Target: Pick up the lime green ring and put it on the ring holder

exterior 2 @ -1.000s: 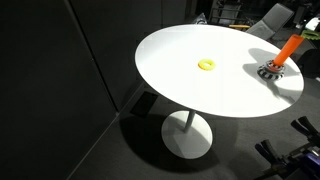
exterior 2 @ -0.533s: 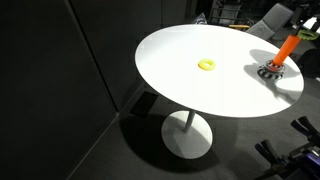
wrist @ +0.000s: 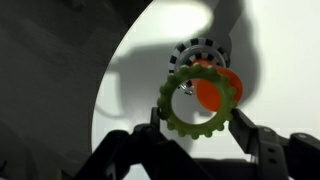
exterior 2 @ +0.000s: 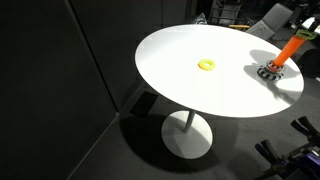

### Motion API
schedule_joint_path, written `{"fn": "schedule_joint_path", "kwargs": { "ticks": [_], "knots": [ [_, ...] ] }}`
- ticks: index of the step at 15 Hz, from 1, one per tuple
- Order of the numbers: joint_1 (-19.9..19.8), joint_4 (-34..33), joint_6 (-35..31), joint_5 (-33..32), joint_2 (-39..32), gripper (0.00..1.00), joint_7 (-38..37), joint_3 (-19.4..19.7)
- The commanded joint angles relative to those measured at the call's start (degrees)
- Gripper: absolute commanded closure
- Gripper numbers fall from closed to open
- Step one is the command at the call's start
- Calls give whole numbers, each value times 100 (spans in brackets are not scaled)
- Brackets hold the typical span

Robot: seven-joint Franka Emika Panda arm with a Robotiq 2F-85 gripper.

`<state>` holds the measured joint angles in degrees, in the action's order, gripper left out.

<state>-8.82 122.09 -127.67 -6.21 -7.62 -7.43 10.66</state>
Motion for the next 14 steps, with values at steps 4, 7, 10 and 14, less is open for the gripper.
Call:
{"fn": "schedule_joint_path", "kwargs": {
  "ticks": [4, 7, 10, 14],
  "knots": [
    [-36, 170, -120, 207, 115, 55, 217, -56],
    [-46, 179, 15, 427, 164, 55, 417, -90],
    [-45, 198, 190, 632, 197, 55, 631, -113],
    [-41, 206, 438, 682, 258, 55, 747, -110]
  ]
}}
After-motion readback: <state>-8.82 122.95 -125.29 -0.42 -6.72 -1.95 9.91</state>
